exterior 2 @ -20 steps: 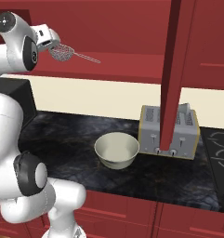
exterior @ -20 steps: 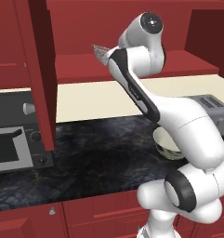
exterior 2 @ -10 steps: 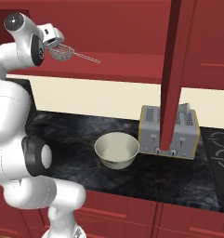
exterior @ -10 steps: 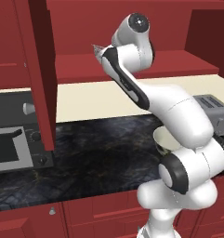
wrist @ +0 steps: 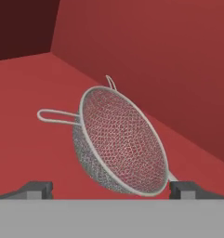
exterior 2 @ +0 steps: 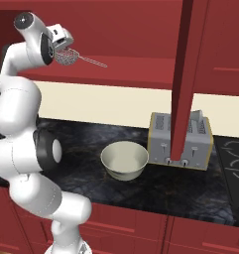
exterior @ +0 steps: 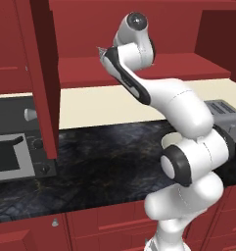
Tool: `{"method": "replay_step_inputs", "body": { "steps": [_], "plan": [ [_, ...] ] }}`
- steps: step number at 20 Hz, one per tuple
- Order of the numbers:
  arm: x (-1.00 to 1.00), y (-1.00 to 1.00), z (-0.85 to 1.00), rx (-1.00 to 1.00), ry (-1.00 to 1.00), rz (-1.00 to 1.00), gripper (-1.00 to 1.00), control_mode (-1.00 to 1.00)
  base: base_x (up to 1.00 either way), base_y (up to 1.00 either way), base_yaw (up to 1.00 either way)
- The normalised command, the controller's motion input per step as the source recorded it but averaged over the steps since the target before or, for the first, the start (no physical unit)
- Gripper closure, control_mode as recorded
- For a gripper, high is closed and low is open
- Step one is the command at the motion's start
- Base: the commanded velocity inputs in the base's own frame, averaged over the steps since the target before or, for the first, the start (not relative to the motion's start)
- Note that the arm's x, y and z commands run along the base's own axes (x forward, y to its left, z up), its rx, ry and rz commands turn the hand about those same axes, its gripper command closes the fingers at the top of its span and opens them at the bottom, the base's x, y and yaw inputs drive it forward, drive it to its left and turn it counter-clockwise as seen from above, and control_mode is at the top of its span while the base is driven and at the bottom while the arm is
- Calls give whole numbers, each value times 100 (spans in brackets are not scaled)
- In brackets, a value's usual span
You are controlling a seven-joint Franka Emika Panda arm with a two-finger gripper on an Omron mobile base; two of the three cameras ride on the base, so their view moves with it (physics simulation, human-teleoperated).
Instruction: Open the cabinet and setup a tea strainer by placing it in the bowl upright.
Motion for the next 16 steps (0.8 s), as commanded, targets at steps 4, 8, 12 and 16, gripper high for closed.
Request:
{"method": "replay_step_inputs", "body": {
  "steps": [4, 8, 12, 16],
  "plan": [
    [29, 0, -11, -3, 9, 0, -100, -100, 0, 0, 0],
    [22, 0, -10, 0, 6, 0, -100, -100, 0, 0, 0],
    [18, 0, -9, 0, 1, 0, -100, -100, 0, 0, 0],
    [13, 3, -15, 0, 1, 0, -100, -100, 0, 0, 0]
  ]
}}
